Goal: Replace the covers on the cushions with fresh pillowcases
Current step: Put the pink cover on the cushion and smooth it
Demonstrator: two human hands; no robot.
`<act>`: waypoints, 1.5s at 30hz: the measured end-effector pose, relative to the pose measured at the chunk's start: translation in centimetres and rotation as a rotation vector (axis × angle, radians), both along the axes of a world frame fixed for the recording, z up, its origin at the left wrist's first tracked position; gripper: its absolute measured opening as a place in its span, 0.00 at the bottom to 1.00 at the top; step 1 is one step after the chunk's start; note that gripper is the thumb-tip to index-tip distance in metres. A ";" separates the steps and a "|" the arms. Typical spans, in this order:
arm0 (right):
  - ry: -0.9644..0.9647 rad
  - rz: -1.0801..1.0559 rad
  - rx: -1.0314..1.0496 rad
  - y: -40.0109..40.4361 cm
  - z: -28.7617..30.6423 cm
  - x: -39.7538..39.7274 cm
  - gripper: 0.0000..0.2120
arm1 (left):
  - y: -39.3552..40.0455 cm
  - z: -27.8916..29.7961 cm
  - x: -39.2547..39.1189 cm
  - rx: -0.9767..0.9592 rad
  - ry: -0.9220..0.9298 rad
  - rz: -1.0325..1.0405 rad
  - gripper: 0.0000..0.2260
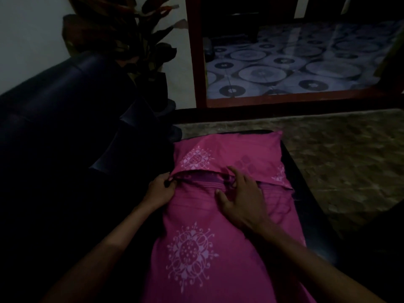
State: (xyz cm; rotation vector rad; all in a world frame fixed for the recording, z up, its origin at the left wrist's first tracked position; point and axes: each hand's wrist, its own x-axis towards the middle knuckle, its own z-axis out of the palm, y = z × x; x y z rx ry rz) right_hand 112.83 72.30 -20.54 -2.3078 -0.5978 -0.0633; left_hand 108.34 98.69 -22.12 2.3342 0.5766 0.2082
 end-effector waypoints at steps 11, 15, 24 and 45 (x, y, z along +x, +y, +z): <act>-0.288 0.010 -0.038 -0.9 1.0 3.5 0.08 | 2.0 3.7 -0.1 0.167 -0.042 0.036 0.08; -0.368 0.013 -0.055 -1.6 3.3 6.2 0.12 | 1.7 3.4 -0.1 0.306 -0.132 0.016 0.07; -0.163 0.089 -0.220 0.1 2.8 2.3 0.21 | 1.1 1.2 -0.5 0.111 -0.017 -0.059 0.10; 0.419 -0.007 -0.177 -7.5 -0.1 -0.4 0.36 | -15.9 8.5 8.5 0.580 -0.053 -0.322 0.09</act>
